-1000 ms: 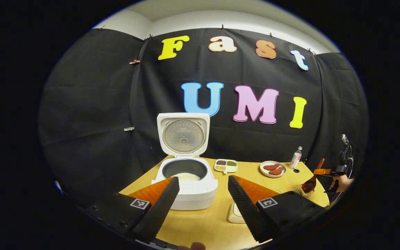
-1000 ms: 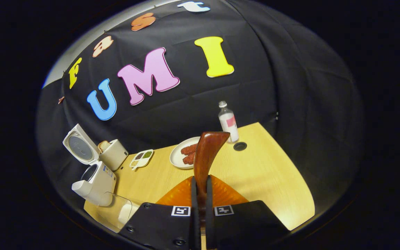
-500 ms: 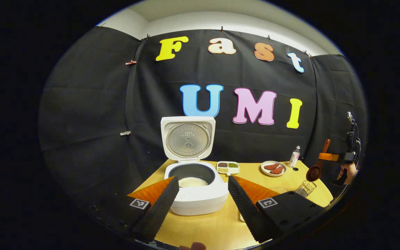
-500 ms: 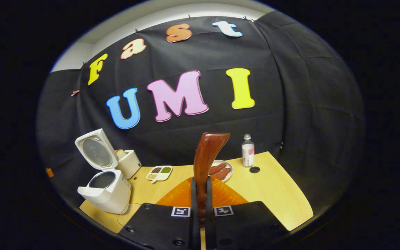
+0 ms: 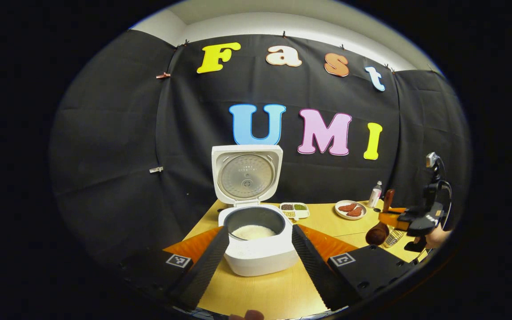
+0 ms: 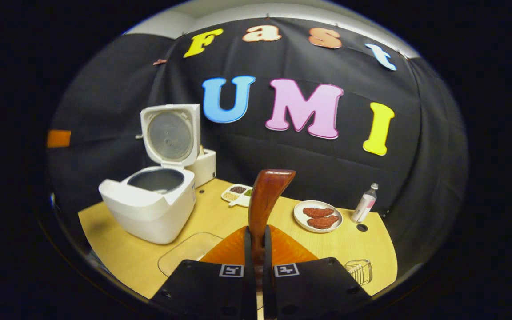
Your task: Close the left gripper, press the button to open the rice cooker; take a wooden spoon from the chopstick holder with the right hand, scoop a spoonful of rice and pour it into the rice cooker, then put the wooden spoon back into the chopstick holder.
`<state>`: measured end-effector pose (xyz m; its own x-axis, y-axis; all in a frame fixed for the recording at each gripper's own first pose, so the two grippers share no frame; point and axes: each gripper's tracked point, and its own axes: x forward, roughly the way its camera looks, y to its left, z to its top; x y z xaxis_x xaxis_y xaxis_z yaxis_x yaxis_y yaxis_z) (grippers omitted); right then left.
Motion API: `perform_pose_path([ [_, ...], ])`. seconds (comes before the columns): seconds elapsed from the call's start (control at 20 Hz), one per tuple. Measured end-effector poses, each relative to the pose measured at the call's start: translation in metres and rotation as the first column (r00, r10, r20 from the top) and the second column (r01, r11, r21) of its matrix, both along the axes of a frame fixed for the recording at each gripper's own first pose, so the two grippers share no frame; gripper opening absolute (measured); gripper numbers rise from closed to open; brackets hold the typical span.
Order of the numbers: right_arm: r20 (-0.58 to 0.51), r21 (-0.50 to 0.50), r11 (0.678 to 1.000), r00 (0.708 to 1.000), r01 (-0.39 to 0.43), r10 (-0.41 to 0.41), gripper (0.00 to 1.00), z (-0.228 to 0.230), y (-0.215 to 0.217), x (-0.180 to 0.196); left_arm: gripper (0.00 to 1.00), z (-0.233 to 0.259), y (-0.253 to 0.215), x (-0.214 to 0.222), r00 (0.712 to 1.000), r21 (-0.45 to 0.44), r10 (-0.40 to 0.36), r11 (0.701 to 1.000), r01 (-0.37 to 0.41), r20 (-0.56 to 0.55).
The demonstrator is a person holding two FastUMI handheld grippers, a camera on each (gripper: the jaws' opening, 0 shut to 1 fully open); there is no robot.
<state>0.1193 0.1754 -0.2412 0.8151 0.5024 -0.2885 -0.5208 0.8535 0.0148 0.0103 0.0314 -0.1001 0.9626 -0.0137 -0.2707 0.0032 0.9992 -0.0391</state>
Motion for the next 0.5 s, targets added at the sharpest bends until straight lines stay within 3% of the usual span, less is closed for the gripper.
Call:
perform_pose_path([
  [0.3,0.012,-0.233,0.972,1.000,-0.012,0.015,0.10,-0.062,0.026,0.004,0.98,-0.010,0.025,0.006,1.000,-0.010,-0.022,1.000,0.022,-0.004],
  [0.5,-0.051,-0.329,0.944,0.999,-0.019,0.002,0.10,-0.102,0.036,-0.003,0.98,-0.018,0.034,0.012,1.000,-0.025,-0.028,0.999,0.028,-0.009],
])
